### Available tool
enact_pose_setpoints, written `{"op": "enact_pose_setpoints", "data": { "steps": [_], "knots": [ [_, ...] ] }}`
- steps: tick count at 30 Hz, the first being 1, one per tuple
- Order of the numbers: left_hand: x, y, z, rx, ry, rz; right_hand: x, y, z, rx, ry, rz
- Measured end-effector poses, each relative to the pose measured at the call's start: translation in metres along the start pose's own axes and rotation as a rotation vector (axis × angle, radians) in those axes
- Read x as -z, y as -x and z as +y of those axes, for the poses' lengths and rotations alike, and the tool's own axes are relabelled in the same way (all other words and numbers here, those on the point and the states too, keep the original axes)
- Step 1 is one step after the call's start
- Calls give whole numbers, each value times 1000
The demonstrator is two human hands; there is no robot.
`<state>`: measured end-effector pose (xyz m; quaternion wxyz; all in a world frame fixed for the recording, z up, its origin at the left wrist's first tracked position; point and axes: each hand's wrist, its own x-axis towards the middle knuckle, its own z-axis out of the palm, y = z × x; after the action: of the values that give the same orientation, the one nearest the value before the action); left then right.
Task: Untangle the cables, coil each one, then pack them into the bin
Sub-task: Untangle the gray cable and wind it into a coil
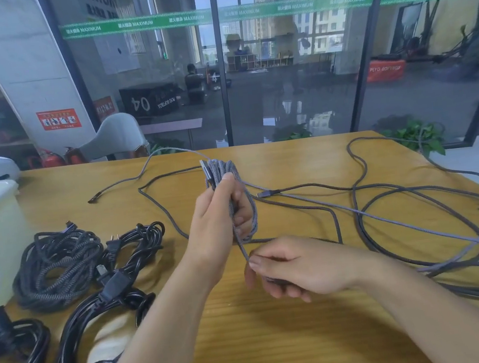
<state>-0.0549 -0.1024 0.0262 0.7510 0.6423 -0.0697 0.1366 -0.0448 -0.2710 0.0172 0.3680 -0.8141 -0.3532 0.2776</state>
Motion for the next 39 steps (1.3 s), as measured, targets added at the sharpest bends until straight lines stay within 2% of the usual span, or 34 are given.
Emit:
{"op": "enact_pose_setpoints", "data": {
  "steps": [4,10,16,22,24,26,28,30,32,34,37,39],
  "knots": [
    [-3,3,2,12,56,-48,-1,-6,4,-69,96,12],
    [-5,7,6,94,86,-196,7,-15,23,-21,278,239],
    [2,5,12,96,-2,-192,52,2,39,-146,379,316],
    [6,5,16,85,-27,-189,103,39,57,-255,316,617],
    [4,6,16,83,-57,-225,109,41,65,-326,395,714],
    [0,7,15,85,-94,-259,107,40,63,-390,477,899],
    [-3,8,14,74,-133,-290,101,33,55,-380,599,1100],
    [-5,8,10,68,-185,-319,87,24,42,-294,661,1227],
    [-7,9,6,76,-257,-339,71,14,30,-130,519,1259],
    [-10,10,0,88,-331,-323,58,6,23,17,283,1203],
    [-13,11,-4,79,-380,-258,47,2,16,91,23,1059],
    [-14,10,-5,58,-387,-203,43,1,13,102,-65,985]
  ]
}}
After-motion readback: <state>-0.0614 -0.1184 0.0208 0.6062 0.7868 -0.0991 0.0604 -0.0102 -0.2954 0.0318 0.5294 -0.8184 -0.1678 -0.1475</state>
